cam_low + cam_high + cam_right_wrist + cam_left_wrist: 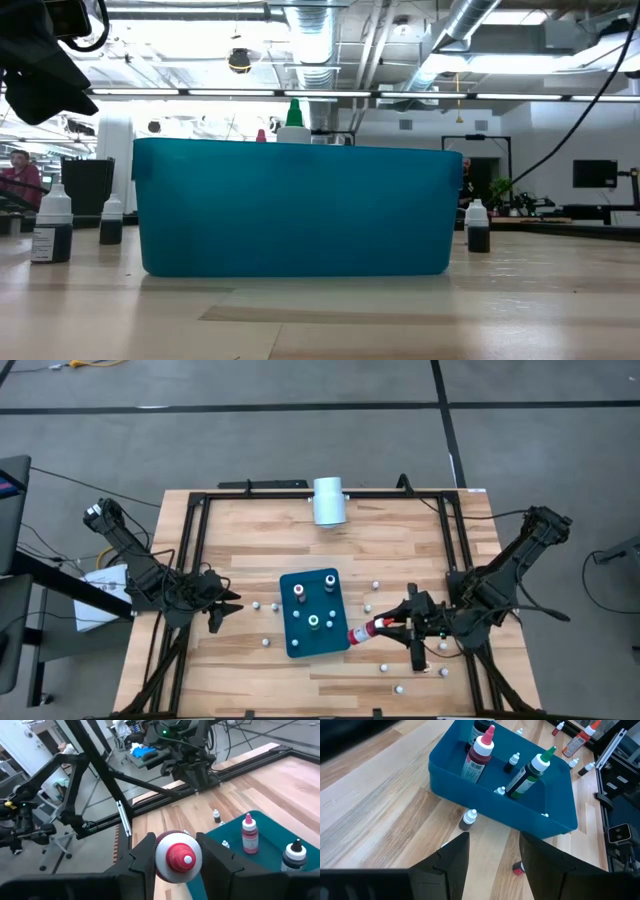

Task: Pick & Place food coloring
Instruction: Put the big red food coloring bottle into the blue bin

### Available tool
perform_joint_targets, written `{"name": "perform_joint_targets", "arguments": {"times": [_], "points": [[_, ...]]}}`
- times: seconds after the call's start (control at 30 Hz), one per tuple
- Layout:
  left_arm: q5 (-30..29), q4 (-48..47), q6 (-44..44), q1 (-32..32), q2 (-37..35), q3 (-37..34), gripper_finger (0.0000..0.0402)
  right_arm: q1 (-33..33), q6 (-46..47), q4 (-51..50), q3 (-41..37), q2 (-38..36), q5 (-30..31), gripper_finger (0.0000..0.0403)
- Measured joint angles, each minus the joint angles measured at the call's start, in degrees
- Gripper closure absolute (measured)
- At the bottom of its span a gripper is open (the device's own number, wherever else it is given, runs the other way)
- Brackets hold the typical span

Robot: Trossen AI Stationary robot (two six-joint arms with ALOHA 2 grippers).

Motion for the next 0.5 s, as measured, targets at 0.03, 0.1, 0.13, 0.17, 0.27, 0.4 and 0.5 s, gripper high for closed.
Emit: {"name": "perform_joint_targets", "arguments": {"times": [0.03,0.1,0.13,0.17,0.27,0.4,0.5], "points": [[0.0,0.0,0.0,0.0,0.0,0.0,0.0236,-0.3,0.0,0.1,0.0,0.0,-0.1,0.0296],[0.0,0.0,0.0,0.0,0.0,0.0,0.0236,-1.3,0.0,0.7,0.0,0.2,-0.2,0.0296],[0.0,0.0,0.0,0.0,0.0,0.0,0.0236,-1.9,0.0,1.4,0.0,0.5,-0.2,0.0296],[0.0,0.0,0.0,0.0,0.0,0.0,0.0236,-2.5,-0.1,1.8,0.0,0.7,-0.2,0.0296],[0.0,0.0,0.0,0.0,0.0,0.0,0.0236,-4.0,-0.3,2.2,0.0,1.0,-0.2,0.0296],[0.0,0.0,0.0,0.0,0.0,0.0,0.0236,-6.3,-1.0,3.1,0.0,1.8,-0.4,0.0296],[0.0,0.0,0.2,0.0,0.0,0.0,0.0236,-8.5,-1.7,5.1,0.2,2.6,-0.3,0.0296]]}}
